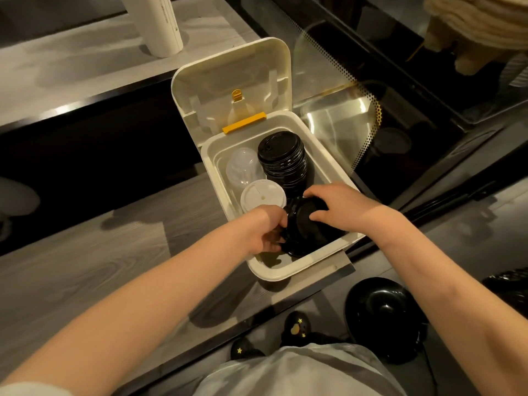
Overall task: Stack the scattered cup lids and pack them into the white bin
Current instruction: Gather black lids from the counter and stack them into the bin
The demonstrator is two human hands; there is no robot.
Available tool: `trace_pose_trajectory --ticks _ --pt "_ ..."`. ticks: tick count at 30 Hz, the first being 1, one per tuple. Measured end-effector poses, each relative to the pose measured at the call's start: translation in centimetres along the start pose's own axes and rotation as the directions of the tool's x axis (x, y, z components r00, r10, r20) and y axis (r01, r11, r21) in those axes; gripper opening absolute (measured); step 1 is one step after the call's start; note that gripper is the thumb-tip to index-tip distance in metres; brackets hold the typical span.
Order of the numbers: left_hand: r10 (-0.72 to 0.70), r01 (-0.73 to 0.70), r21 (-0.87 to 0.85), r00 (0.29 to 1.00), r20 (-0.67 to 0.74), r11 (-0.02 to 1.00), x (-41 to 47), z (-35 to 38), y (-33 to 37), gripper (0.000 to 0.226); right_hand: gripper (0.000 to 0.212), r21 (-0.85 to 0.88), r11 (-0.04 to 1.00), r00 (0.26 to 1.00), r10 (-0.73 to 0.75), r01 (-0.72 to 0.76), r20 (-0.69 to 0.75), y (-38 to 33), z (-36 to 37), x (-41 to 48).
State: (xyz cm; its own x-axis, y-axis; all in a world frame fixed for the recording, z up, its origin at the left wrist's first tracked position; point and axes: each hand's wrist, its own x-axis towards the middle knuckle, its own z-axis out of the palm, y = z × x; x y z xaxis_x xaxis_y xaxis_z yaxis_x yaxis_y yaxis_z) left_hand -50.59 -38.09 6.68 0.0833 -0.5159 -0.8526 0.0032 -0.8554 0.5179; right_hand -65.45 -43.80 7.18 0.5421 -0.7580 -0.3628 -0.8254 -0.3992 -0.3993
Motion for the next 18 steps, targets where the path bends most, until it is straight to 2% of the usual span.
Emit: trace_pose_trajectory --ticks 3,4,5,6,8,9,10,12,15,18 --pt "0.045 -0.045 0.031 0.999 -0.004 0.999 0.0 0.1 -0.1 0.017 0.053 -0.104 0.994 1.0 0.016 -0.014 0.023 -0.8 0.3 0.6" --pt "0.082 -0.081 0.112 0.997 -0.002 0.99 0.0 0.1 -0.1 0.017 0.053 -0.125 0.992 0.999 0.024 -0.02 0.035 -1.0 0.2 0.8" --pt "0.141 -0.138 0.263 0.99 0.007 0.955 0.1 0.1 -0.1 0.017 0.052 -0.133 0.991 0.998 0.034 -0.027 0.051 -1.1 0.0 1.1" --pt "0.215 -0.205 0.461 0.976 0.031 0.863 0.0 0.0 -0.2 0.014 0.051 -0.129 0.991 0.997 0.043 -0.034 0.067 -1.1 -0.3 1.3" --pt "0.402 -0.325 0.78 0.91 0.104 0.534 -0.3 -0.3 -0.6 0.011 0.051 -0.1 0.993 0.993 0.067 -0.057 0.095 -1.1 -0.7 1.6" --pt "0.493 -0.357 0.848 0.86 0.134 0.392 -0.4 -0.5 -0.9 0.013 0.05 -0.087 0.994 0.992 0.078 -0.069 0.104 -1.0 -0.9 1.7" --pt "0.562 -0.387 0.863 0.813 0.153 0.325 -0.3 -0.5 -1.2 0.021 0.049 -0.077 0.994 0.99 0.084 -0.076 0.109 -1.0 -1.1 1.7" --pt "0.607 -0.445 0.834 0.775 0.176 0.327 -0.1 -0.6 -1.5 0.04 0.044 -0.07 0.994 0.989 0.091 -0.084 0.112 -0.9 -1.3 2.0" --pt "0.569 -0.44 0.822 0.803 0.178 0.363 0.8 -0.3 -1.5 0.053 0.041 -0.098 0.989 0.978 0.129 -0.114 0.165 -0.9 -1.3 2.6" --pt "0.574 -0.39 0.874 0.801 0.168 0.289 1.2 -0.1 -1.2 0.056 0.043 -0.101 0.986 0.953 0.154 -0.131 0.259 -1.1 -1.1 3.1"
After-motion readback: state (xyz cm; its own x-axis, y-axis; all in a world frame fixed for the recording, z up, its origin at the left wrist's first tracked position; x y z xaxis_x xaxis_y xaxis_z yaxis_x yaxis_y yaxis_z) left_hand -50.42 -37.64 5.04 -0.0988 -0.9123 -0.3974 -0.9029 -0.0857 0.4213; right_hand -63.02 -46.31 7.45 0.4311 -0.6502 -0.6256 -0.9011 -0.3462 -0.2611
